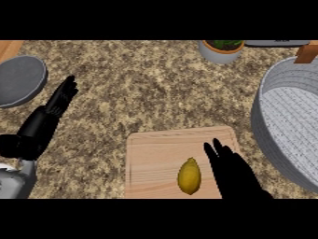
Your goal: Pick the lemon from the cutting board and place it in the basket
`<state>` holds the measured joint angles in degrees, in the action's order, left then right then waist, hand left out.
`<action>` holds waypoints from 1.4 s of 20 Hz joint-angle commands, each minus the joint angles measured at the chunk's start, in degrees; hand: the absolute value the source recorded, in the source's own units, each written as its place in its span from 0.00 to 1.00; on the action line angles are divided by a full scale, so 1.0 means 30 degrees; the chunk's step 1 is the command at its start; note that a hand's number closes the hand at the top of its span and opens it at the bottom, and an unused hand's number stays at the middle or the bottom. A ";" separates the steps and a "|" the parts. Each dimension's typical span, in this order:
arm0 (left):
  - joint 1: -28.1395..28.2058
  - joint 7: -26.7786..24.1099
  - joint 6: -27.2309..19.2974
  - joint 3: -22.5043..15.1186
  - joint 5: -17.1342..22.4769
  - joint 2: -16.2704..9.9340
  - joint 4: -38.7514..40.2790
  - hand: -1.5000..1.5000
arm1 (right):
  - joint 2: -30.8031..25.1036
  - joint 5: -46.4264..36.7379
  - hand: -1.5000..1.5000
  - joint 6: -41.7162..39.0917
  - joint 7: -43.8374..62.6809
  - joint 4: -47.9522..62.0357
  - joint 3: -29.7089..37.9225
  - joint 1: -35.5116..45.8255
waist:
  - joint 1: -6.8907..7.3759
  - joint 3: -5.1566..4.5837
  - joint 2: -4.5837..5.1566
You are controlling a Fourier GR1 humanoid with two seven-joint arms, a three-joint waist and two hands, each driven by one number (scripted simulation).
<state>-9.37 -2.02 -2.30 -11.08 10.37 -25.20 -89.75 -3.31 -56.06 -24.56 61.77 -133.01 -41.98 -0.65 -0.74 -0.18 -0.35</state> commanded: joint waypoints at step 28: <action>0.0940 0.0184 0.3192 0.2925 -0.1535 0.1503 -0.0722 0.50 | -0.1539 -0.2059 0.00 0.8902 -0.7144 0.6396 0.1569 -0.4446 | 0.0231 0.0063 0.0096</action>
<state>-8.53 -0.26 4.11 -5.01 4.65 -19.30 -91.06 -5.58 -63.90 -1.51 44.25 -114.56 -37.71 -11.37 -0.08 0.01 -0.04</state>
